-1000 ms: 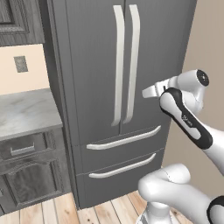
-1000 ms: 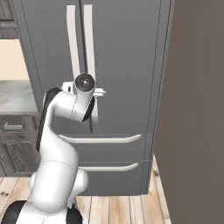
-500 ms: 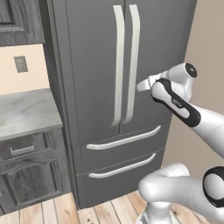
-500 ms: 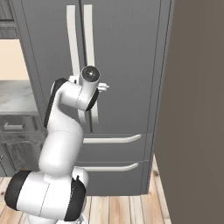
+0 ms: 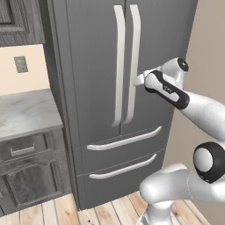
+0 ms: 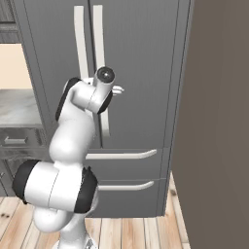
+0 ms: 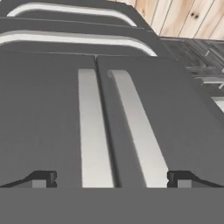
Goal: Place one of the steaks on the plate and the other in the bowl. Then place the bowl in the fridge.
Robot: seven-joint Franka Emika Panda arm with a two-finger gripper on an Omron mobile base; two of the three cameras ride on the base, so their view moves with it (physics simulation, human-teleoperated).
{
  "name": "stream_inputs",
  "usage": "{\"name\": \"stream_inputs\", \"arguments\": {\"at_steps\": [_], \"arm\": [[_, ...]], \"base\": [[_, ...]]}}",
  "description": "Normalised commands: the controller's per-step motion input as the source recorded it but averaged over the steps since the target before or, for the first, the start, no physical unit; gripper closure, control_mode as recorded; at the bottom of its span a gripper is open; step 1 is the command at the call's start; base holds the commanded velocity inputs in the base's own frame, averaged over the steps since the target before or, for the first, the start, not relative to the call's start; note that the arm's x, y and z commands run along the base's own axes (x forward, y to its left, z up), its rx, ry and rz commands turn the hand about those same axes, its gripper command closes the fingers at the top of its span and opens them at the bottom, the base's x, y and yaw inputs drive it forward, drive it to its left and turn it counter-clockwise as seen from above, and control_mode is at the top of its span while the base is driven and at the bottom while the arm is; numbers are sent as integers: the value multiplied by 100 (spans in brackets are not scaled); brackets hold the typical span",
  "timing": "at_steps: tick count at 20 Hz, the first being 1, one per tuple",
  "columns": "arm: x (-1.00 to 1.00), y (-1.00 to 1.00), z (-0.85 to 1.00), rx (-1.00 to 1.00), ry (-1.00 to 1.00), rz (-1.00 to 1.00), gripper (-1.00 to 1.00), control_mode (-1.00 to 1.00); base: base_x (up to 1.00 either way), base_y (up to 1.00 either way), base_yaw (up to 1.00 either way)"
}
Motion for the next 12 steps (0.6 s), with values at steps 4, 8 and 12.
{"name": "stream_inputs", "arguments": {"at_steps": [4, 8, 12], "arm": [[41, 10, -5, 0, 0, 0, -100, -100], [38, 10, -18, 0, 0, 0, -100, -100], [38, 4, -28, 0, 0, 0, -100, -100]], "base": [[0, 0, 0], [0, 0, 0], [0, 0, 0]]}}
